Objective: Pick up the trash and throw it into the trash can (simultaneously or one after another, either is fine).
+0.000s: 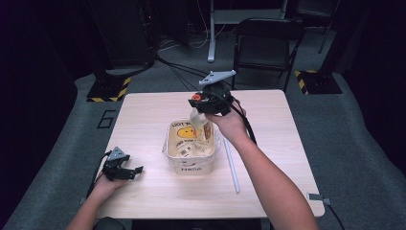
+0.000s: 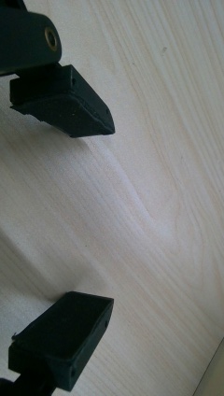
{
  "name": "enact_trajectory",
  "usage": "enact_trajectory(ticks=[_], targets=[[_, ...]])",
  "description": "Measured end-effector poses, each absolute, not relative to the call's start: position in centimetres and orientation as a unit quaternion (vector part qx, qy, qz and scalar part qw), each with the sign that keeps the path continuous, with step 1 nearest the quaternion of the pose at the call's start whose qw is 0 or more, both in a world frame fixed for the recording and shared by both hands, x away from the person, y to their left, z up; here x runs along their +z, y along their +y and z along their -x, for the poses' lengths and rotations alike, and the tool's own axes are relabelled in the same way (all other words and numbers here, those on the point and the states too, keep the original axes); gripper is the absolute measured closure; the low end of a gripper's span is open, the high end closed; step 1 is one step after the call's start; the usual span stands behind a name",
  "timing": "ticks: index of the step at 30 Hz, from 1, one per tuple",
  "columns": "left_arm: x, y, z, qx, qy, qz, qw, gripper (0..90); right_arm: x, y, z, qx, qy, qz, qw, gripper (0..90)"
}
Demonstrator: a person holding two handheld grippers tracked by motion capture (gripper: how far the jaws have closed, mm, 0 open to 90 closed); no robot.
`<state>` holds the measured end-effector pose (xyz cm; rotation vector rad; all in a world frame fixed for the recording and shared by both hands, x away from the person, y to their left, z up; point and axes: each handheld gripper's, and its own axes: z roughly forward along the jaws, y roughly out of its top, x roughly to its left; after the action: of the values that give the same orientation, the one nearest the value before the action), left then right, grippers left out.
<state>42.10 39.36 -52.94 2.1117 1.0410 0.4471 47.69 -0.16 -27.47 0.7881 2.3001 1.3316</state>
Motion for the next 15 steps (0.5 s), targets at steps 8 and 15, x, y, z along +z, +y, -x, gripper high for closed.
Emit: enact_trajectory(ticks=[8,15], targets=[[-52.9,39.4,-42.1,0.174,0.405,-0.821,0.364,14.1,-29.1,-0.2,-48.1,0.468,0.816,-0.289,0.18,62.4],[-52.9,39.4,-42.1,0.174,0.405,-0.821,0.363,14.1,-30.4,-0.4,-48.4,0.463,0.817,-0.292,0.182,62.4]])
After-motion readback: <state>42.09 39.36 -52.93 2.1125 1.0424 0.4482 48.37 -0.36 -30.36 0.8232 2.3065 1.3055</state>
